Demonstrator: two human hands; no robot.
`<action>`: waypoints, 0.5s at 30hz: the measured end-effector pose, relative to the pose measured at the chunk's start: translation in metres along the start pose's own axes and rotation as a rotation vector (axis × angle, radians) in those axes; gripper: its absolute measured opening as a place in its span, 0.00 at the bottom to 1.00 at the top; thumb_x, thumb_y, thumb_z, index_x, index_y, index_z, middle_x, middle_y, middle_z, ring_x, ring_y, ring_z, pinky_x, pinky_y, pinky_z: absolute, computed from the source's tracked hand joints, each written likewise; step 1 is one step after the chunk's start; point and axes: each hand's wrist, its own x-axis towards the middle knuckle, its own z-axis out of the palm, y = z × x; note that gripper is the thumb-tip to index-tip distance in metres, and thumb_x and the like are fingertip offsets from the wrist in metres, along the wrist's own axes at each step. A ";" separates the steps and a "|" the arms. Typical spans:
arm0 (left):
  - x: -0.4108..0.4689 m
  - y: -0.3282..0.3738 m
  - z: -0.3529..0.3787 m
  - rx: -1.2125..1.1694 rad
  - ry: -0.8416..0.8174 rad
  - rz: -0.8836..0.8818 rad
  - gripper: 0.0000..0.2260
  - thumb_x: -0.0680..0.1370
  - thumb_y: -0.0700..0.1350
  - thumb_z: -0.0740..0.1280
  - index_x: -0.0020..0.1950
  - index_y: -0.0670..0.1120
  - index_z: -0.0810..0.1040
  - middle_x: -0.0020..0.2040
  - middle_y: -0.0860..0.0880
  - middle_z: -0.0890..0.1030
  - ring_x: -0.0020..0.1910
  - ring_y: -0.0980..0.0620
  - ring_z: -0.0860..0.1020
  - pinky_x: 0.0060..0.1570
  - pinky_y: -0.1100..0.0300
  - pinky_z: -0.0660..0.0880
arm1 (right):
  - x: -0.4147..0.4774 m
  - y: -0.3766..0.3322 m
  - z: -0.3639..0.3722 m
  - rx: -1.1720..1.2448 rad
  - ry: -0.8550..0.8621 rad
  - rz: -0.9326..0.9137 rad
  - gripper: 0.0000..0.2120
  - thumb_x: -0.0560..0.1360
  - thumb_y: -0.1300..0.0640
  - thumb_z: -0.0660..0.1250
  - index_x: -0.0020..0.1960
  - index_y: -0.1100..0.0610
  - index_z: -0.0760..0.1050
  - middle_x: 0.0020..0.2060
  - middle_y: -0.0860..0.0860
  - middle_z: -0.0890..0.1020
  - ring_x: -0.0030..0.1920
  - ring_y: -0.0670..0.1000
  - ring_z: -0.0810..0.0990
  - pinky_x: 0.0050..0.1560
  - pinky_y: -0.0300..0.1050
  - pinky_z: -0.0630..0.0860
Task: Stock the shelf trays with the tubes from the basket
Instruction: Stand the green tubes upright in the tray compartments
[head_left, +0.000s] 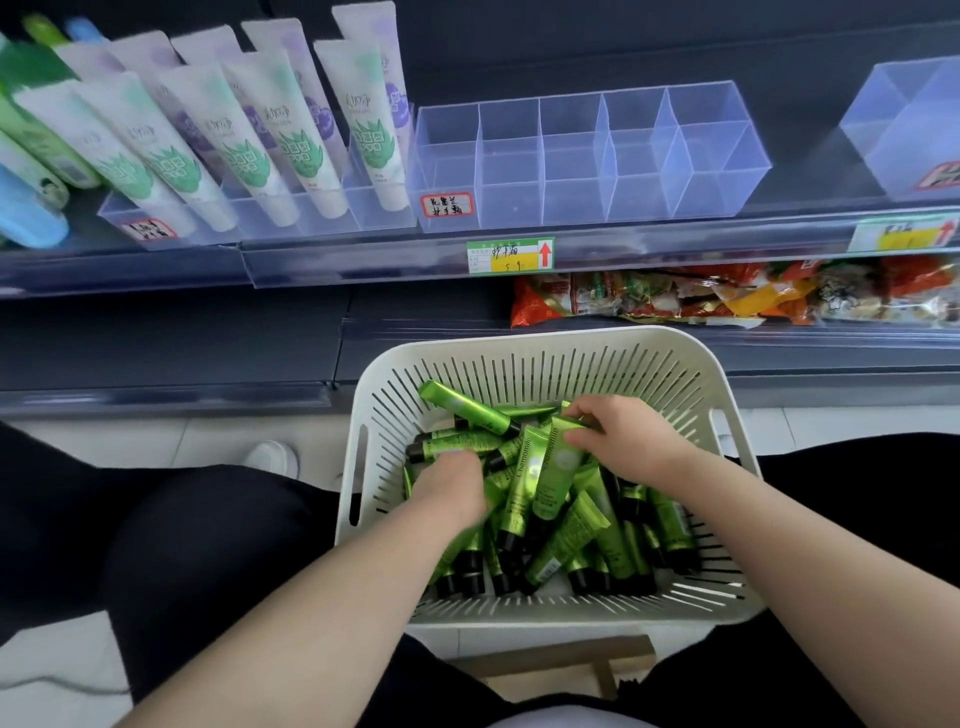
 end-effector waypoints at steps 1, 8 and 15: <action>-0.001 0.000 -0.001 -0.003 0.015 0.003 0.05 0.76 0.43 0.68 0.49 0.45 0.74 0.44 0.49 0.76 0.41 0.50 0.76 0.38 0.58 0.72 | -0.001 0.000 -0.001 0.003 0.023 -0.008 0.08 0.78 0.51 0.64 0.55 0.51 0.75 0.35 0.41 0.73 0.31 0.44 0.74 0.29 0.38 0.67; -0.014 0.001 -0.048 -0.256 0.234 0.117 0.06 0.78 0.47 0.68 0.54 0.52 0.76 0.45 0.54 0.75 0.35 0.57 0.75 0.31 0.67 0.68 | -0.011 -0.018 -0.023 -0.012 0.187 -0.090 0.09 0.77 0.53 0.64 0.56 0.53 0.77 0.49 0.49 0.79 0.49 0.51 0.77 0.49 0.46 0.74; -0.041 0.031 -0.125 -0.494 0.590 0.368 0.06 0.77 0.45 0.68 0.48 0.57 0.75 0.34 0.56 0.77 0.33 0.58 0.75 0.35 0.60 0.70 | -0.030 -0.041 -0.078 -0.076 0.507 -0.188 0.10 0.77 0.52 0.64 0.58 0.50 0.76 0.52 0.47 0.79 0.51 0.51 0.78 0.46 0.45 0.73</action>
